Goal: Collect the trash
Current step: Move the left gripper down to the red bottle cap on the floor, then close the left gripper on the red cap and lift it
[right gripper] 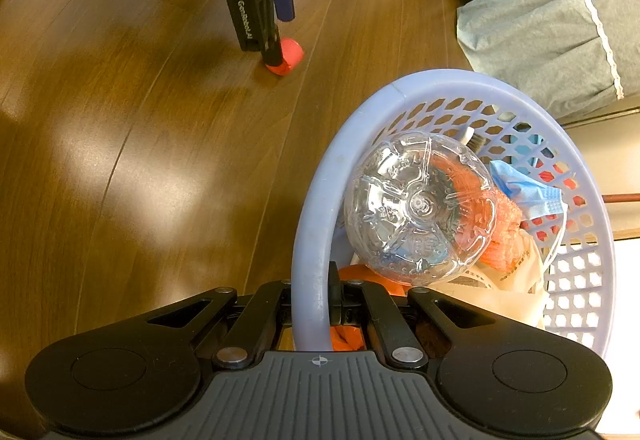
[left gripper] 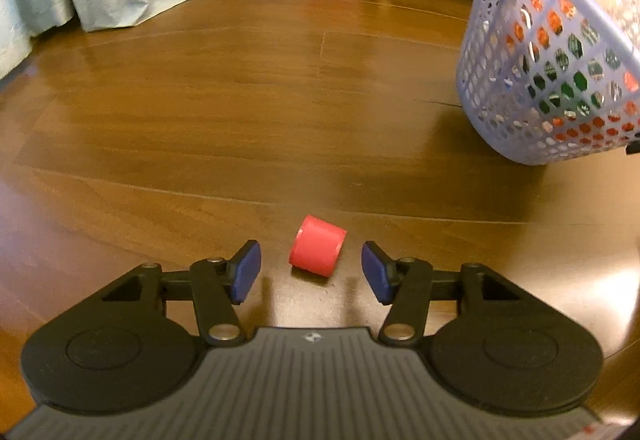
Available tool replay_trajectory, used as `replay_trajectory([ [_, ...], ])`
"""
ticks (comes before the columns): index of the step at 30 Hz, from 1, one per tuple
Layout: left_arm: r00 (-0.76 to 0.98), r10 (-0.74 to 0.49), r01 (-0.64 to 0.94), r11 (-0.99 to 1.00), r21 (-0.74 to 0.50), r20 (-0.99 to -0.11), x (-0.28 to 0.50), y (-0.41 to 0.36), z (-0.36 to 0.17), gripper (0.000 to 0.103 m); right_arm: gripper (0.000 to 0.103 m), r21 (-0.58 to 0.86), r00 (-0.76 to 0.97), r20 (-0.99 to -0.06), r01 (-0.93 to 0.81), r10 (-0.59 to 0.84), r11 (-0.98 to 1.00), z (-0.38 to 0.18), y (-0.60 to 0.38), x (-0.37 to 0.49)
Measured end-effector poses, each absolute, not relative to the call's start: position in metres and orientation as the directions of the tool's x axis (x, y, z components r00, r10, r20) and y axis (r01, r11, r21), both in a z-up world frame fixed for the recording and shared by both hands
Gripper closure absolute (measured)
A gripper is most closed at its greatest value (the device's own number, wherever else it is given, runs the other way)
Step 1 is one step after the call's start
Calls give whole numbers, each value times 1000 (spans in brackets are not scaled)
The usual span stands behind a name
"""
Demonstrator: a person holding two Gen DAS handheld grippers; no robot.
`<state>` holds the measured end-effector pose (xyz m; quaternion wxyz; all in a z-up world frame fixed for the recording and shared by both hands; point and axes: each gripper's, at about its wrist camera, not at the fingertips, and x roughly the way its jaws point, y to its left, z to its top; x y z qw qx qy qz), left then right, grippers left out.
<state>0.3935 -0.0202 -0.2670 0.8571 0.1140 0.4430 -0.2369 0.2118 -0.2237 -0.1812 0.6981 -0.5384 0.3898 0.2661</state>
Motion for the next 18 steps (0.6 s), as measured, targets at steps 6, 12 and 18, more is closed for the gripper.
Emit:
replay_trajectory([
  [6,498,-295,523,852,12,-815,401,-26,-271,60,103,-548,559,-828,-788,-49,279,-185,-223,212],
  [12,482,-274,545,838,39,-832,404,-34,-277,73,103,-552,561,-826,-789,-47,269,-185,-223,215],
  [18,463,-268,533,846,24,-845,405,-32,-277,81,103,-554,565,-824,-791,-39,258,-186,-222,214],
])
